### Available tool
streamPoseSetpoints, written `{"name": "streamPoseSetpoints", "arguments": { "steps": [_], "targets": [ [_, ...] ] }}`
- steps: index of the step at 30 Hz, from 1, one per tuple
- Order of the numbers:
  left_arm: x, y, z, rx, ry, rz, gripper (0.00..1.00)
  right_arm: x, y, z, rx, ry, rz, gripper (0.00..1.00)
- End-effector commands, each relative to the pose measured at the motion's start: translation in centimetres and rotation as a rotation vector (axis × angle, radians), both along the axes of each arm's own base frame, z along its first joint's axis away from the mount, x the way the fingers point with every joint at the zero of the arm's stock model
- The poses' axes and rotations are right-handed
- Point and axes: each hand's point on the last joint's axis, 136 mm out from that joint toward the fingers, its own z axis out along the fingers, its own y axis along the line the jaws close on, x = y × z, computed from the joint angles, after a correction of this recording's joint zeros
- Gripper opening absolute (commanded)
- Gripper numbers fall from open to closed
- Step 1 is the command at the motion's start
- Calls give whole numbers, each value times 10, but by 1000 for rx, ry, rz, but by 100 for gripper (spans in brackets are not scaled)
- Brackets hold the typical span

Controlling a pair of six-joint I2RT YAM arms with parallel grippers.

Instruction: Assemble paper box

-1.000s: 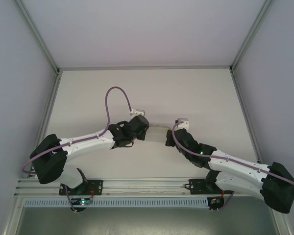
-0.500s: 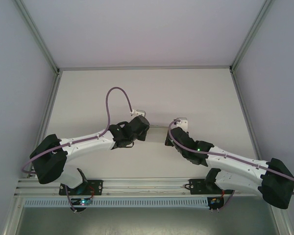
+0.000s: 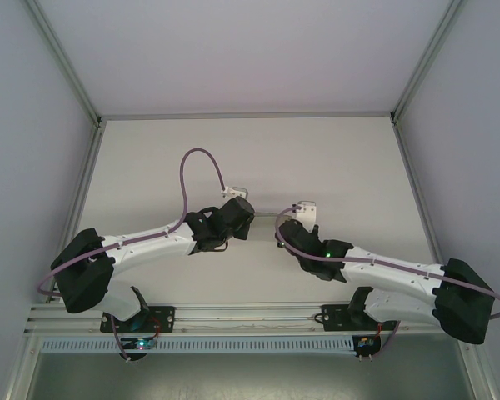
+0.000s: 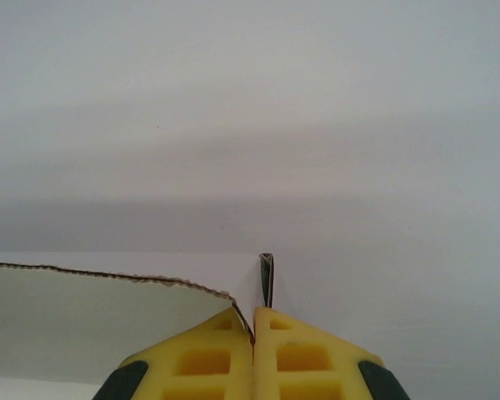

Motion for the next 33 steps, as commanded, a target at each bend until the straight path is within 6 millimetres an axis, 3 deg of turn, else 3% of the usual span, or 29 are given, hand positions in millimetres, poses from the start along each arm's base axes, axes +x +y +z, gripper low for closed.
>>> {"name": "streamPoseSetpoints", "arguments": {
  "steps": [1, 4, 7, 13, 15, 18, 20, 23, 24, 26, 33],
  "targets": [
    [-24, 45, -41, 211, 108, 23, 11, -51, -68, -80, -266, 304, 30, 8],
    [-26, 43, -42, 202, 115, 19, 11, -41, -39, -66, -105, 239, 135, 11],
    [-26, 42, -43, 199, 116, 15, 10, -32, -12, -31, -12, 141, 243, 21],
    [-26, 42, -44, 201, 117, 14, 10, -26, 1, 25, 5, 69, 326, 36],
    [-26, 42, -45, 202, 119, 13, 10, -27, 6, 35, 27, 75, 351, 48],
    [-24, 40, -45, 204, 117, 9, 10, -28, 16, 48, 69, 82, 396, 51],
    [-23, 39, -45, 206, 115, 6, 10, -25, 15, 53, 76, 88, 381, 60],
    [-22, 37, -44, 208, 113, 1, 10, -21, -2, 53, 30, 125, 294, 57],
    [-22, 37, -44, 211, 111, -2, 10, -19, -10, 52, 13, 142, 259, 46],
    [-22, 37, -44, 214, 112, -2, 10, -19, -17, 52, -6, 171, 238, 38],
    [-22, 38, -40, 201, 98, -3, 10, -22, -11, 49, -78, 267, 318, 31]
  ]
}}
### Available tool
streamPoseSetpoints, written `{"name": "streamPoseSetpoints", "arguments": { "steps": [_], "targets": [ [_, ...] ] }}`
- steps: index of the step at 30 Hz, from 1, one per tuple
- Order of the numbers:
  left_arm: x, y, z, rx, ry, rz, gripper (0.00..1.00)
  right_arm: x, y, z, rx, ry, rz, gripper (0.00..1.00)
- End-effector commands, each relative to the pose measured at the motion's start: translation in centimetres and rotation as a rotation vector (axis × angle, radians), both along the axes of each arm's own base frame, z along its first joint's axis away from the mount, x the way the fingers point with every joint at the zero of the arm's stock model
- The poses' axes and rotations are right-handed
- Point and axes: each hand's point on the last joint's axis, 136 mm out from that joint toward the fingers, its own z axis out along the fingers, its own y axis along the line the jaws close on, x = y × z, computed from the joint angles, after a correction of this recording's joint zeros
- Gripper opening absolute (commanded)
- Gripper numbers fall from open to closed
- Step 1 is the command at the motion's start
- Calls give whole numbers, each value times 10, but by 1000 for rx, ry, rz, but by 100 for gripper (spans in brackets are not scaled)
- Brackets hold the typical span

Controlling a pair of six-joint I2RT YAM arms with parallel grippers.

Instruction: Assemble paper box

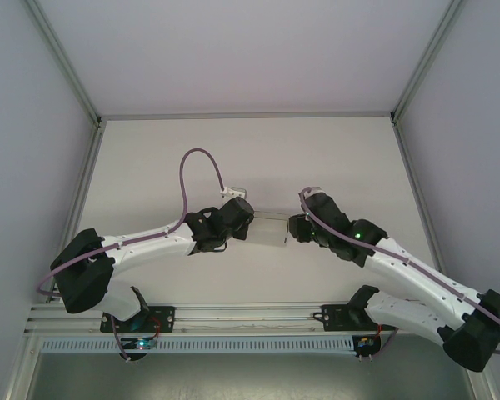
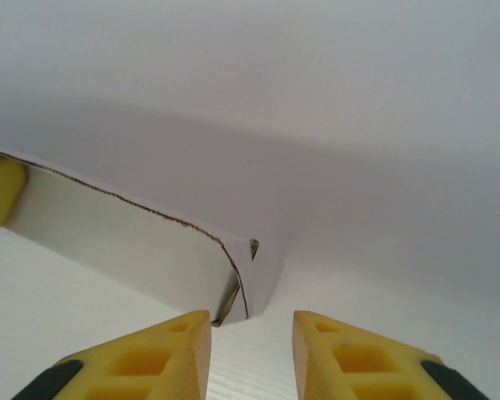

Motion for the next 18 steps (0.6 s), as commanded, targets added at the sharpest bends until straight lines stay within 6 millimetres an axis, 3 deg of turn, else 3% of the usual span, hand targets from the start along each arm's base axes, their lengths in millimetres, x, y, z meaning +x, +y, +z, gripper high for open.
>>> {"name": "streamPoseSetpoints", "arguments": {
  "steps": [1, 5, 13, 18],
  "targets": [
    [-23, 33, -39, 183, 105, -17, 10, -4, -3, -3, -66, 53, 49, 31],
    [-23, 33, -36, 184, 88, -27, 10, 2, -3, -8, -85, 120, 47, 23],
    [-29, 31, -29, 172, 52, -50, 10, 4, 6, -8, -90, 179, 80, 24],
    [-31, 36, -23, 199, 10, -29, 10, 2, 24, -5, -35, 194, 162, 25]
  ]
}}
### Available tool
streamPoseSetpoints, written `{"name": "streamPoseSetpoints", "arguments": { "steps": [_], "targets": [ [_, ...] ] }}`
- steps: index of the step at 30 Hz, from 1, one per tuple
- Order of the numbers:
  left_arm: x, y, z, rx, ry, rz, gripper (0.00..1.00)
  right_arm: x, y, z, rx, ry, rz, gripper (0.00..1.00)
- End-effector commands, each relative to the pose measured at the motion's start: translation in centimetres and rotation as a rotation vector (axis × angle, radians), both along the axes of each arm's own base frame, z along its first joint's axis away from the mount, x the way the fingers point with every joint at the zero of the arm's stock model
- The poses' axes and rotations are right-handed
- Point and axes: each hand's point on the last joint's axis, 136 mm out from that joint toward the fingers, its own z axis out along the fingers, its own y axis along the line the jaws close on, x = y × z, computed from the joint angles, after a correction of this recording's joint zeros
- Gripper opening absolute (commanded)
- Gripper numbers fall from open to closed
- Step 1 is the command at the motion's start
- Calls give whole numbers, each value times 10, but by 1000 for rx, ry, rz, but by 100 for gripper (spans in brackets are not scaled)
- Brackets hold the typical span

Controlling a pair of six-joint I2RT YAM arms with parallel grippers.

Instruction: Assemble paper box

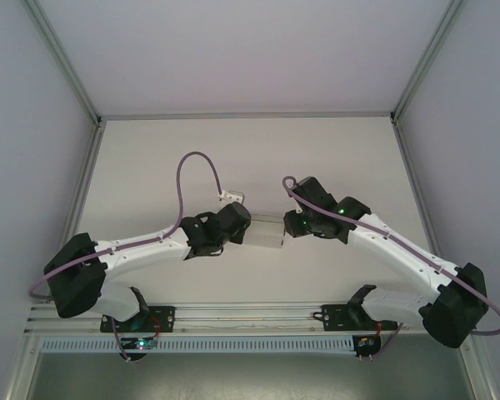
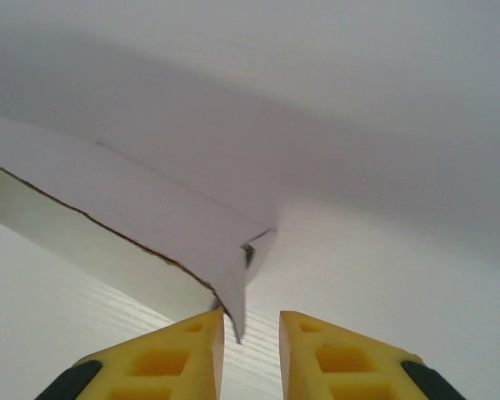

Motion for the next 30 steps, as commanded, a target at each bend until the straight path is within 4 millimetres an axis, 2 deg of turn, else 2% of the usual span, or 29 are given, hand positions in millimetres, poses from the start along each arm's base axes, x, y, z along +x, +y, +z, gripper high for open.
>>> {"name": "streamPoseSetpoints", "arguments": {
  "steps": [1, 6, 11, 14, 18, 22, 26, 30],
  "targets": [
    [-19, 29, -23, 172, 32, 1, 10, -2, 10, 6, 43, 17, 58, 25],
    [-23, 28, -21, 195, -6, -2, 10, -6, 4, -4, 9, 51, 40, 25],
    [-29, 26, -23, 210, -37, -6, 10, -9, -1, -9, 1, 71, 6, 5],
    [-30, 24, -24, 197, -42, -8, 10, -10, 1, -10, 25, 82, -13, 1],
    [-31, 22, -26, 194, -40, -17, 10, -9, 11, -15, 95, 73, -24, 0],
    [-31, 25, -25, 210, -46, -10, 10, 1, 6, -17, 98, 12, -70, 0],
    [-31, 24, -26, 207, -46, -16, 10, 6, 13, -23, 150, -52, -74, 0],
    [-31, 25, -26, 216, -45, -16, 10, 8, 10, -31, 102, -156, -65, 0]
  ]
}}
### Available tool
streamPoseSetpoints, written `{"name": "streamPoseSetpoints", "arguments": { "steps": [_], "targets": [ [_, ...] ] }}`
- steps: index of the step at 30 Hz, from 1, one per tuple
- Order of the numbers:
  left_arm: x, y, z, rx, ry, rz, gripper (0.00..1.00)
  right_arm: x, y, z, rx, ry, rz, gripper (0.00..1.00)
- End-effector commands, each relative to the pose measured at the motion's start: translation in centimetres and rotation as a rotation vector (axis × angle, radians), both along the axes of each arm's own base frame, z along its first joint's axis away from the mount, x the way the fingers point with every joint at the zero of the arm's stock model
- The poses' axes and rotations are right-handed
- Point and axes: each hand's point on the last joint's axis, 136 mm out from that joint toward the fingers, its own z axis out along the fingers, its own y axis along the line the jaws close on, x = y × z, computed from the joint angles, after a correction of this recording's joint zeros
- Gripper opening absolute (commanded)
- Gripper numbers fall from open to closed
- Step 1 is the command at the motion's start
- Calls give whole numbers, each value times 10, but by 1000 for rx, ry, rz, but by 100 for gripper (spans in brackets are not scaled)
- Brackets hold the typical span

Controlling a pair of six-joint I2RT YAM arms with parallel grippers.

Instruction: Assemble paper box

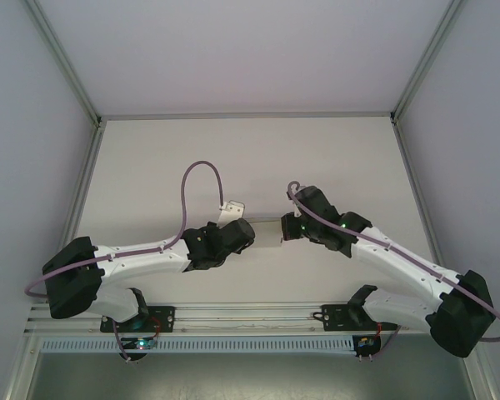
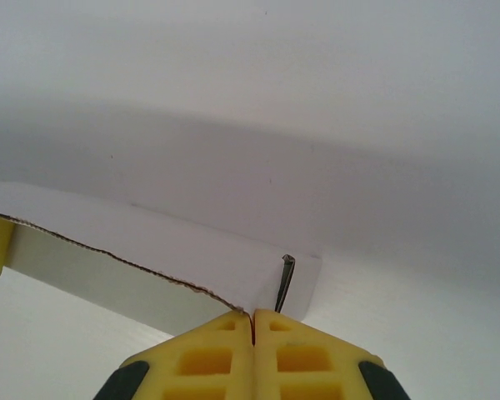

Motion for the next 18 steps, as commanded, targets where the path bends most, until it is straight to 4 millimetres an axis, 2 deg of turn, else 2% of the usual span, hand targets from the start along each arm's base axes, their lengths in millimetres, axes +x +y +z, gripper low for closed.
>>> {"name": "streamPoseSetpoints", "arguments": {
  "steps": [1, 10, 15, 18],
  "targets": [
    [-14, 18, -23, 130, 52, -21, 10, 1, -10, -22, -86, -62, -31, 0],
    [-13, 18, -23, 142, 51, -16, 10, -24, -18, -66, -218, -22, 38, 0],
    [-11, 19, -24, 164, 57, -6, 9, -34, -54, -77, -426, 15, -46, 0],
    [-11, 18, -25, 170, 60, -4, 9, -31, -58, -77, -458, 17, -60, 0]
  ]
}}
